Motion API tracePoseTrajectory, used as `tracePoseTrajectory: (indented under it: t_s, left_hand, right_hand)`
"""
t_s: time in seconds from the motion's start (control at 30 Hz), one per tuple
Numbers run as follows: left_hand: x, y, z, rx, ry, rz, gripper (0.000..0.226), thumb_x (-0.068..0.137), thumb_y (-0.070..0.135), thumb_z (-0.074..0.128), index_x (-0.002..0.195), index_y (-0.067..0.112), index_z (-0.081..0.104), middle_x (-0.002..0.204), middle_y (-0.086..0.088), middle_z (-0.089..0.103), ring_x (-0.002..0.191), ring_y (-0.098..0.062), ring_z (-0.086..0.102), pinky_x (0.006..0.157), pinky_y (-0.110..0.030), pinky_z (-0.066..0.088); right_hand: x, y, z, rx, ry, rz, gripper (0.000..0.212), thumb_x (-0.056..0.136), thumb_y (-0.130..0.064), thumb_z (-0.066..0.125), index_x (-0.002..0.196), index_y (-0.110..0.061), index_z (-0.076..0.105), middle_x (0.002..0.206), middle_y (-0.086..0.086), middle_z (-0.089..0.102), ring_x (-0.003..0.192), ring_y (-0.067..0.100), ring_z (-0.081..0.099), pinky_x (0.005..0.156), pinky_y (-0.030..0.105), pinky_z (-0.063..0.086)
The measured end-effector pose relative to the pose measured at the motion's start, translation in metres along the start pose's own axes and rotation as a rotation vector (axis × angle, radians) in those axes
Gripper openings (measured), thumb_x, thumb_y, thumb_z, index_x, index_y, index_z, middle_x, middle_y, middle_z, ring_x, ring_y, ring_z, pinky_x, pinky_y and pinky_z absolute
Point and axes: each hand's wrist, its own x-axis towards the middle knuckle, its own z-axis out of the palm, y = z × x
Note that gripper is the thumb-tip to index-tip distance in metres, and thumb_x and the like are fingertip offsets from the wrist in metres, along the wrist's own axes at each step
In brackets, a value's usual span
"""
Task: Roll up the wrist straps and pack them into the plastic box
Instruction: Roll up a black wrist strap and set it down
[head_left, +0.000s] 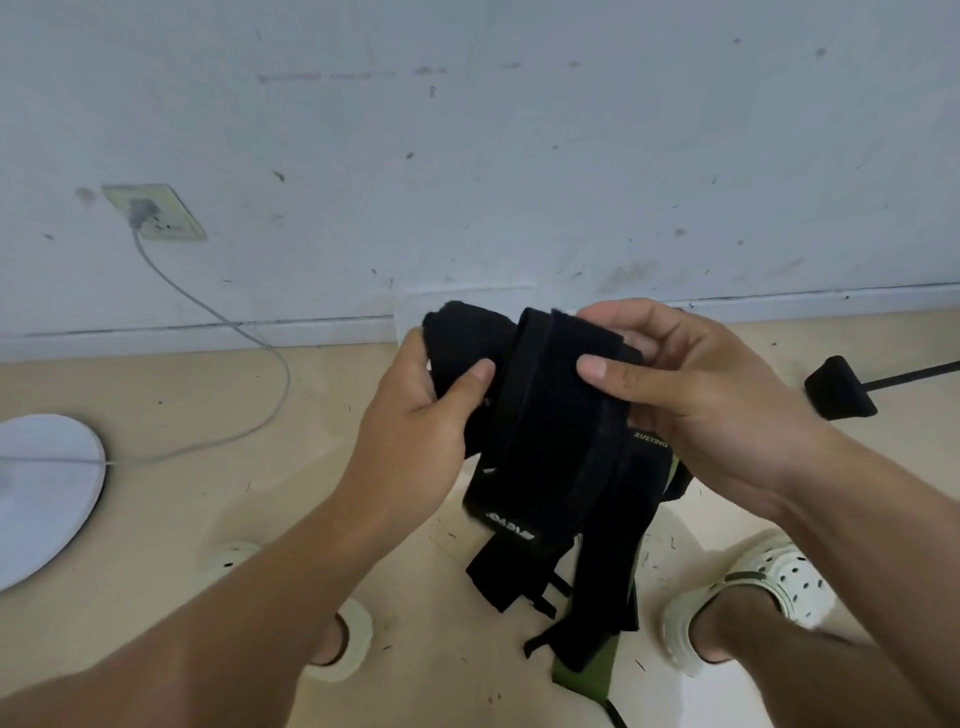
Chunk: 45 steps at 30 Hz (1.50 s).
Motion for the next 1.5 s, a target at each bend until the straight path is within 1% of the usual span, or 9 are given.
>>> tracePoseTrajectory:
  t_s: [0.17, 0.3, 0.5, 0.6, 0.83, 1.0, 1.17, 1.3, 1.5]
  left_hand:
    - [-0.001, 0.001, 0.001, -0.156, -0.13, -0.077, 0.021, 0.104, 0.018, 0.058, 0.124, 0.02, 0.064, 0.098, 0.003, 0.078, 0.089, -0.011, 0.075, 0.074, -0.023, 0.056]
    - [-0.002, 0.0, 0.004, -0.131, -0.135, -0.044, 0.024, 0.103, 0.018, 0.06, 0.124, 0.026, 0.069, 0.109, 0.003, 0.077, 0.102, -0.015, 0.074, 0.087, -0.034, 0.057]
    - [0.001, -0.002, 0.004, -0.116, -0.083, -0.005, 0.023, 0.103, 0.012, 0.06, 0.112, 0.03, 0.072, 0.1, 0.003, 0.078, 0.094, -0.016, 0.076, 0.084, -0.037, 0.057]
    - [0.001, -0.001, 0.004, -0.091, -0.083, -0.006, 0.025, 0.104, 0.011, 0.058, 0.113, 0.031, 0.072, 0.101, 0.005, 0.079, 0.094, -0.014, 0.076, 0.084, -0.031, 0.056]
    - [-0.001, 0.002, 0.009, -0.112, -0.16, -0.07, 0.02, 0.104, 0.023, 0.058, 0.118, 0.029, 0.071, 0.1, 0.009, 0.079, 0.091, -0.009, 0.076, 0.074, -0.023, 0.056]
    - [-0.003, -0.001, 0.01, -0.109, -0.087, -0.053, 0.024, 0.094, 0.019, 0.073, 0.117, 0.027, 0.071, 0.105, 0.009, 0.08, 0.098, -0.012, 0.077, 0.085, -0.033, 0.059]
    - [0.002, -0.002, 0.007, -0.192, -0.001, -0.131, 0.023, 0.094, 0.019, 0.075, 0.116, 0.025, 0.073, 0.109, 0.005, 0.08, 0.1, -0.015, 0.077, 0.088, -0.036, 0.06]
    - [0.003, -0.002, 0.007, -0.205, 0.019, -0.171, 0.023, 0.094, 0.019, 0.075, 0.116, 0.024, 0.072, 0.107, 0.004, 0.08, 0.099, -0.016, 0.077, 0.09, -0.039, 0.06]
    - [0.002, -0.001, 0.006, -0.248, 0.05, -0.179, 0.025, 0.094, 0.018, 0.074, 0.118, 0.023, 0.071, 0.107, 0.001, 0.08, 0.099, -0.019, 0.078, 0.091, -0.042, 0.06]
  right_hand:
    - [0.003, 0.014, 0.002, -0.159, 0.229, -0.059, 0.028, 0.079, -0.008, 0.084, 0.099, -0.025, 0.076, 0.097, 0.009, 0.079, 0.097, 0.041, 0.073, 0.082, 0.038, 0.061]
    - [0.0, 0.014, 0.006, -0.204, 0.21, -0.066, 0.031, 0.074, -0.025, 0.089, 0.101, -0.036, 0.077, 0.116, 0.037, 0.06, 0.108, 0.059, 0.056, 0.101, 0.062, 0.052]
    - [-0.002, 0.018, 0.006, -0.199, 0.212, -0.053, 0.032, 0.078, -0.019, 0.088, 0.103, -0.036, 0.077, 0.116, 0.038, 0.058, 0.107, 0.057, 0.056, 0.105, 0.061, 0.051]
    - [-0.003, 0.018, 0.008, -0.148, 0.218, -0.041, 0.031, 0.077, -0.014, 0.085, 0.104, -0.027, 0.076, 0.102, 0.022, 0.074, 0.106, 0.045, 0.068, 0.103, 0.051, 0.056]
    - [-0.004, 0.012, 0.012, 0.074, 0.263, -0.038, 0.045, 0.066, -0.017, 0.081, 0.11, -0.017, 0.07, 0.092, 0.004, 0.08, 0.086, 0.021, 0.077, 0.07, 0.029, 0.061]
    - [-0.003, 0.015, 0.014, 0.058, 0.307, 0.003, 0.055, 0.066, -0.024, 0.085, 0.117, -0.014, 0.068, 0.098, 0.007, 0.08, 0.091, 0.023, 0.078, 0.076, 0.03, 0.06]
    - [0.0, 0.023, 0.013, -0.161, 0.377, 0.068, 0.056, 0.062, -0.05, 0.084, 0.102, -0.013, 0.071, 0.087, 0.01, 0.067, 0.083, 0.018, 0.071, 0.089, 0.037, 0.058]
    - [-0.001, 0.023, 0.015, -0.197, 0.341, 0.069, 0.056, 0.065, -0.052, 0.082, 0.101, -0.009, 0.075, 0.107, 0.026, 0.071, 0.098, 0.032, 0.075, 0.101, 0.044, 0.057]
    - [0.001, 0.025, 0.016, -0.197, 0.388, 0.027, 0.05, 0.06, -0.048, 0.085, 0.097, -0.017, 0.072, 0.084, 0.005, 0.067, 0.096, 0.029, 0.075, 0.103, 0.049, 0.056]
